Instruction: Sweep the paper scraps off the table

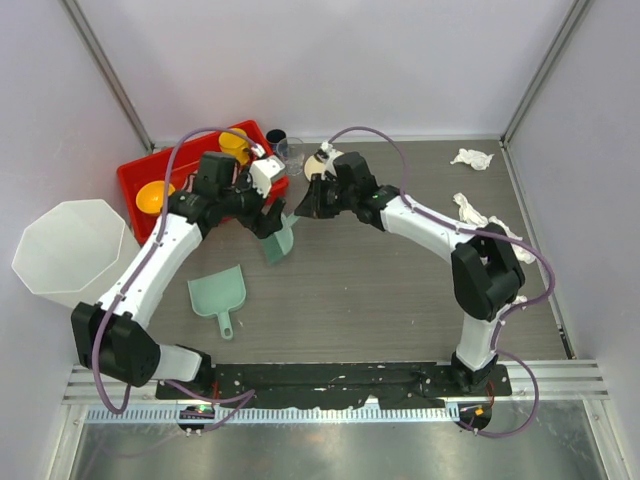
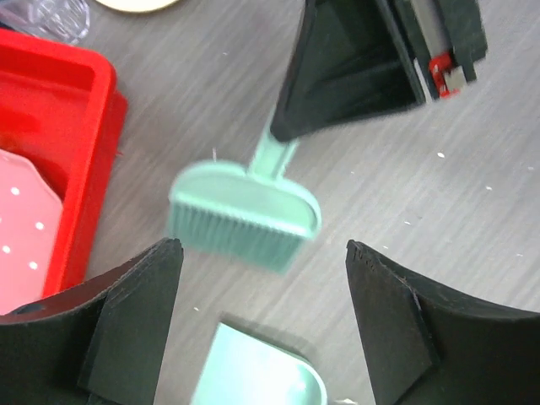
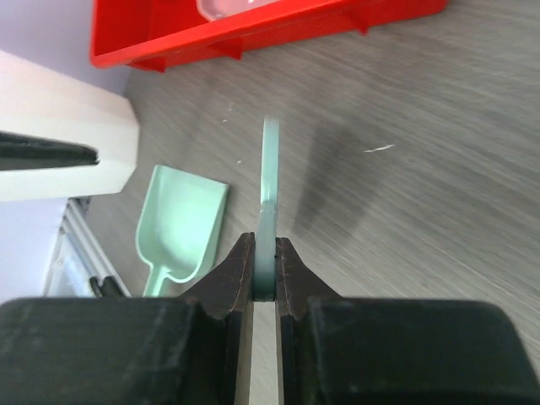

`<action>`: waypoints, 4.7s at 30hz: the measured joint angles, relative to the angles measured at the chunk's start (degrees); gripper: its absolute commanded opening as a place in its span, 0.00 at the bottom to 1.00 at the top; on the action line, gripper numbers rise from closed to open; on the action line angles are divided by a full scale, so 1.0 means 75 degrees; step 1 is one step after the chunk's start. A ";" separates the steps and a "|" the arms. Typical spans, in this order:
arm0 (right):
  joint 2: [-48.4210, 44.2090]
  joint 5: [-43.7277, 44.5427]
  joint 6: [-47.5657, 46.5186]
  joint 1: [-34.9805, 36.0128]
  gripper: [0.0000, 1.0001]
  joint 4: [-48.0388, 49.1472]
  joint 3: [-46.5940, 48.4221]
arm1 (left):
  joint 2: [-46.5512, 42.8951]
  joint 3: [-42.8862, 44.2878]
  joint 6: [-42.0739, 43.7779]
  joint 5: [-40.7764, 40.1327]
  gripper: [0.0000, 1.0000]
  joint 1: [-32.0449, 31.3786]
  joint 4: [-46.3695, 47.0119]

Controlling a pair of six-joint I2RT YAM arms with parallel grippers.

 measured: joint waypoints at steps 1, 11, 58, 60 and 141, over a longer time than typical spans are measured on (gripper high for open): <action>-0.0105 0.0210 -0.0134 -0.0035 0.01 -0.0152 -0.0006 | -0.0023 0.0099 -0.0143 0.0015 0.81 0.0000 -0.0198; -0.1728 0.2037 -0.1338 -0.0402 0.01 -0.1201 -0.0073 | 0.0128 -0.0280 -0.0580 -0.0659 0.71 -0.0003 -0.2305; -0.3678 0.3191 -0.2098 -0.1294 0.01 -0.1842 -0.1017 | 0.2742 -0.0717 -0.0067 -0.0460 0.00 -0.2471 -0.3302; -0.3899 0.3273 -0.2124 -0.1480 0.01 -0.1848 -0.1075 | 0.2763 -0.0312 0.0047 -0.0405 0.00 -0.2923 -0.3179; -0.5179 0.2605 -0.2632 -0.2428 0.01 -0.1871 -0.2428 | -0.1046 0.2215 0.0615 -0.4229 0.28 0.5184 -0.5450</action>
